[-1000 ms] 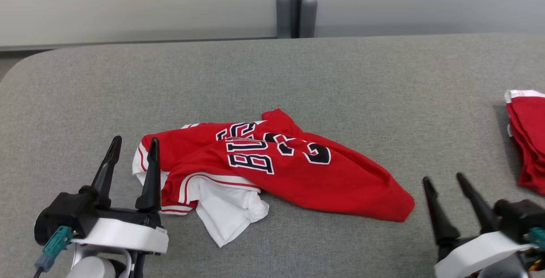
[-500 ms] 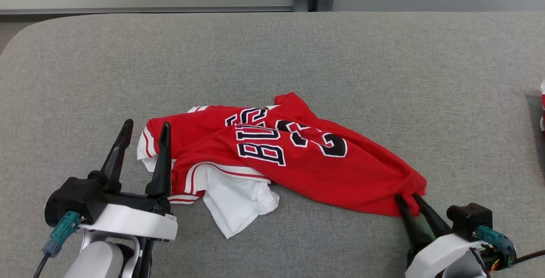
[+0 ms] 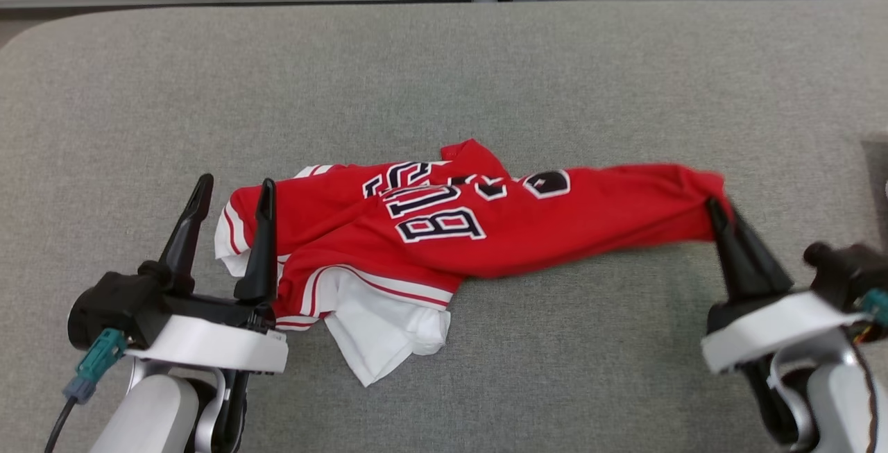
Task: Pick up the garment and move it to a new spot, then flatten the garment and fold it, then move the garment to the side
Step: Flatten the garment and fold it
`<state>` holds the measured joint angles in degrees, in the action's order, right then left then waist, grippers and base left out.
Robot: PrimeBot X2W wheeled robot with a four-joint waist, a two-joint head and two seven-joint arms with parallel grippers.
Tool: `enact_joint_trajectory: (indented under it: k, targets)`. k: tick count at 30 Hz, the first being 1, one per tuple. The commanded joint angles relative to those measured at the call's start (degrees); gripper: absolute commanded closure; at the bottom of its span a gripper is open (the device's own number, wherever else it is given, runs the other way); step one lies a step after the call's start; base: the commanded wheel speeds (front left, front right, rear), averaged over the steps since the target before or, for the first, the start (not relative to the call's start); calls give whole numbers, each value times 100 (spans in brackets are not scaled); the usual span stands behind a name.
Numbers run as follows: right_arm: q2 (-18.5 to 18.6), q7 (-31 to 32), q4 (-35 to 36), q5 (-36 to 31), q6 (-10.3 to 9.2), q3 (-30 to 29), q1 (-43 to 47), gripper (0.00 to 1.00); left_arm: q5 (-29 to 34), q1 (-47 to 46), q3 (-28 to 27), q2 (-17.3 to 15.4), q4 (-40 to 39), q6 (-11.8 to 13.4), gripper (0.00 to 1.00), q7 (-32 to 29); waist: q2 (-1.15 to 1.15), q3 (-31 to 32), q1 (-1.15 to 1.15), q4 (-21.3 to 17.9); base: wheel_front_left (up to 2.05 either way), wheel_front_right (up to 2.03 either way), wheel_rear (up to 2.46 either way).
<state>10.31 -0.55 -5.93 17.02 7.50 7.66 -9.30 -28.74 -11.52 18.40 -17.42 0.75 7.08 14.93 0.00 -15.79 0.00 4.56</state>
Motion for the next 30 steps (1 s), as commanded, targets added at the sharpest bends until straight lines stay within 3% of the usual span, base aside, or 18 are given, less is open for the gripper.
enact_joint_trajectory:
  k: [1, 10, 15, 16, 17, 23, 30]
  targets:
    - [71, 46, 31, 15, -2, -135, -284, 100, 45, -175, -13, 10, -7, -57, 0, 30, 0, -159, 0, 62, 0, 0, 0]
    - [183, 208, -639, 144, -1, -323, -1562, 100, 133, -631, 80, 217, 109, -281, 0, 30, 0, -777, 0, 402, 0, 0, 0]
    - [255, 199, -1491, 228, -1, -138, -2282, 100, 226, -825, 65, 374, 255, -456, 0, 31, 0, -944, 0, 508, 0, 0, 0]
    - [261, 178, -1685, 257, -2, -96, -2389, 76, 245, -849, 68, 411, 285, -486, 0, 30, 0, -952, 0, 518, 0, 0, 0]
    - [265, 129, -1840, 249, -1, -38, -2466, 1, 268, -869, 66, 442, 320, -521, 0, 30, 0, -952, 0, 523, 0, 0, 0]
    - [218, -607, -2212, 88, -2, 72, -2360, 0, 387, -824, -86, 531, 435, -650, 0, 31, 0, -797, 0, 430, 0, 0, 0]
    - [200, -1172, -1527, -81, -2, -210, -1368, 0, 555, -511, -331, 546, 417, -616, 0, 31, 0, -493, 0, 179, 0, 0, 0]
